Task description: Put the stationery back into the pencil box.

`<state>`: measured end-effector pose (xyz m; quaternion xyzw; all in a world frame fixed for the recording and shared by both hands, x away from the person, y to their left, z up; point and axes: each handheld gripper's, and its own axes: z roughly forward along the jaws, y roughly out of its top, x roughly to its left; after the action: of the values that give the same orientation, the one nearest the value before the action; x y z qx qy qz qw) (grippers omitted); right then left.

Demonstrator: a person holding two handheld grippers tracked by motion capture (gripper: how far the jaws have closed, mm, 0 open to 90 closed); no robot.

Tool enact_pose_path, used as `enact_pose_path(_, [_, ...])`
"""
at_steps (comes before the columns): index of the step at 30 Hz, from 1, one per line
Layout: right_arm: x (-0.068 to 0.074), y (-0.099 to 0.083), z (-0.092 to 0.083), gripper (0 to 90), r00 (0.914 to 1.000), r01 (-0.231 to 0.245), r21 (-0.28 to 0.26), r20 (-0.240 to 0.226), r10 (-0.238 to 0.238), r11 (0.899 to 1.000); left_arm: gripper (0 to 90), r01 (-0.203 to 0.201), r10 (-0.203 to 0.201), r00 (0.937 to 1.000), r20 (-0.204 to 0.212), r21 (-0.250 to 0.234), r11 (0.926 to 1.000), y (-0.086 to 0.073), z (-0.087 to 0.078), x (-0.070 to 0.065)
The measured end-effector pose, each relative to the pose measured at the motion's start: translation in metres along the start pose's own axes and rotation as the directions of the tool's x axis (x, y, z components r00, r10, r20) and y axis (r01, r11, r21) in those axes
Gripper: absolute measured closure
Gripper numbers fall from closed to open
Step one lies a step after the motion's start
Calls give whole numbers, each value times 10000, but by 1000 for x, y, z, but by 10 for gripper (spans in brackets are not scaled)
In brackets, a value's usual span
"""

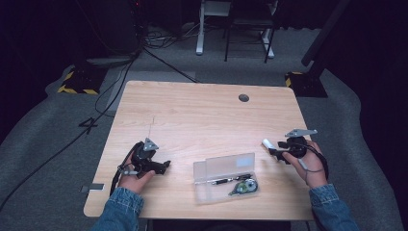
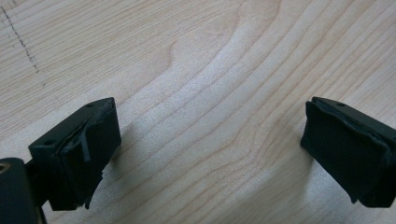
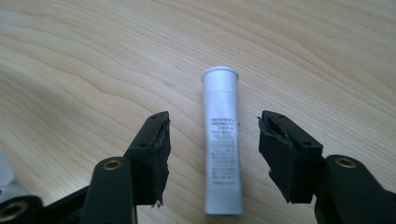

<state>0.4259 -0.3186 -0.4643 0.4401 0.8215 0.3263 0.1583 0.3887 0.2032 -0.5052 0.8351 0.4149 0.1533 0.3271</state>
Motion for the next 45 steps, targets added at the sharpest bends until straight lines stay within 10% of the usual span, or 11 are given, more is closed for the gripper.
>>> enact_pose_path(45, [-5,-9,11,712,9995,115,1209,285,-151,9926,48,23,-23,10000,17,8,10000,0,0,0])
